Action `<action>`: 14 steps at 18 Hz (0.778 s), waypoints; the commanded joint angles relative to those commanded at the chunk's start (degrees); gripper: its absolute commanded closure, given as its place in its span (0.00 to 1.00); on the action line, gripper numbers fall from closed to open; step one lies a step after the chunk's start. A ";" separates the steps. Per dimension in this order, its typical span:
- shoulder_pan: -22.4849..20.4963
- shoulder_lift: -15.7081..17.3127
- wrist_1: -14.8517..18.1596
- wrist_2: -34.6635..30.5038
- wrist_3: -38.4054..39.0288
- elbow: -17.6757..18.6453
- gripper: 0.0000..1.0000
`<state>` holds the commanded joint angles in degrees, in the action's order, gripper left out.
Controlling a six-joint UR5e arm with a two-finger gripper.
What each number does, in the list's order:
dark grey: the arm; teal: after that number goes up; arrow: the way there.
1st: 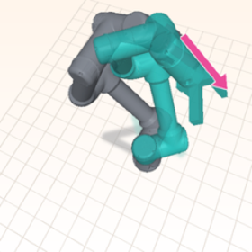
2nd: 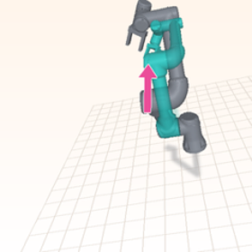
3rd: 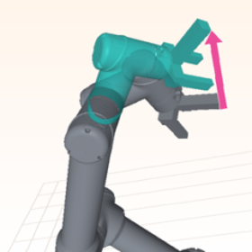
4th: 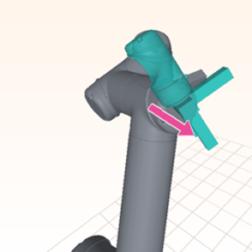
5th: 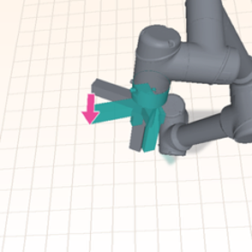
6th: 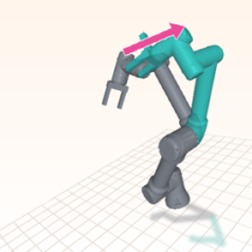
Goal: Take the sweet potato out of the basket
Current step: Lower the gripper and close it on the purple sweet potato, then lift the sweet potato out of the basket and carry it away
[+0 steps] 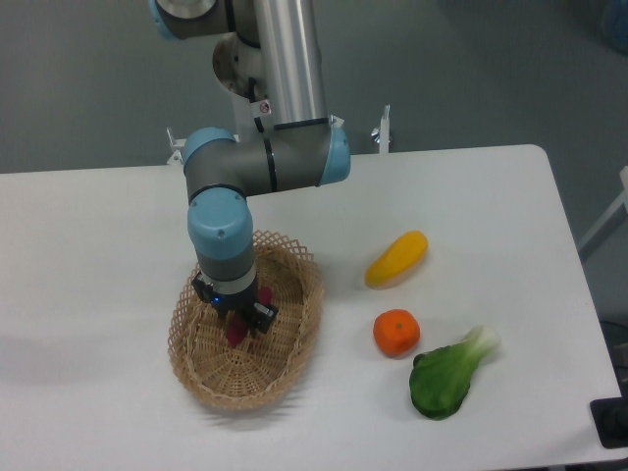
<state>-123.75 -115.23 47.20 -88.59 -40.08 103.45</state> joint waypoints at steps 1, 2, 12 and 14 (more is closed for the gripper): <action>0.00 0.09 0.00 0.00 0.00 -0.09 0.62; 0.00 0.18 0.00 0.00 -0.09 -0.17 0.63; -3.59 5.35 0.70 0.09 -7.98 -2.54 0.63; -6.31 6.32 1.40 0.18 -11.41 -4.03 0.63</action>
<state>-130.06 -108.90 48.60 -88.42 -51.49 99.41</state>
